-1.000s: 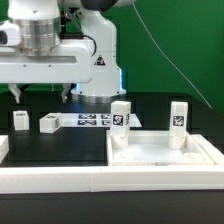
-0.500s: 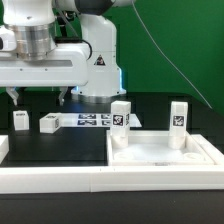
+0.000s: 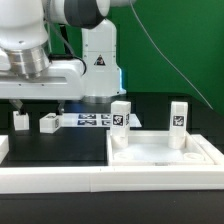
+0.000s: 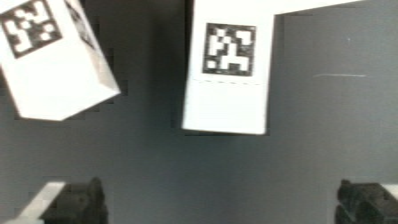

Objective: Assemble square table

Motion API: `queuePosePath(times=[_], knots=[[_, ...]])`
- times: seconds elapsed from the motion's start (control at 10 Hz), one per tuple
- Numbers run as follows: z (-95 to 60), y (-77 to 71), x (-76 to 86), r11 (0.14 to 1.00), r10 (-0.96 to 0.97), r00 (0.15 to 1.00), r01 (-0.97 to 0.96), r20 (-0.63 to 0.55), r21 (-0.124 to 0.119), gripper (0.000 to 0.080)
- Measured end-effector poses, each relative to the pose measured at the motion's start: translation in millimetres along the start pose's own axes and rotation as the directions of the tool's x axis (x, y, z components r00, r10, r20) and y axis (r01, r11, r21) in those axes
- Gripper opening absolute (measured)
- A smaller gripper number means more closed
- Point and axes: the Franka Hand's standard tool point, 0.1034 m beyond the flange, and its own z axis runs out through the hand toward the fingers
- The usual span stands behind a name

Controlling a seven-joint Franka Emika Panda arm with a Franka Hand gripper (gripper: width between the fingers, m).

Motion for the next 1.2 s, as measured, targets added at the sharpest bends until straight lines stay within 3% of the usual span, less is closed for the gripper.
queuePosePath(times=[0.2, 0.3, 0.7, 1.0, 1.2], knots=[[1.0, 0.5, -1.9, 1.000, -0.001, 1.000, 0.001, 0.023, 0.002, 0.0649], [1.4, -0.8, -4.5, 1.000, -0.003, 0.994, 0.001, 0.113, 0.019, 0.0649], [5.0, -10.4, -4.6, 0.999, -0.039, 0.956, 0.034, 0.290, 0.022, 0.0649], [9.5, -9.4, -8.3, 0.999, -0.034, 0.887, 0.025, 0.461, 0.024, 0.0649], [14.8, -6.0, -3.3, 1.000, -0.025, 0.863, 0.018, 0.505, 0.018, 0.0649]])
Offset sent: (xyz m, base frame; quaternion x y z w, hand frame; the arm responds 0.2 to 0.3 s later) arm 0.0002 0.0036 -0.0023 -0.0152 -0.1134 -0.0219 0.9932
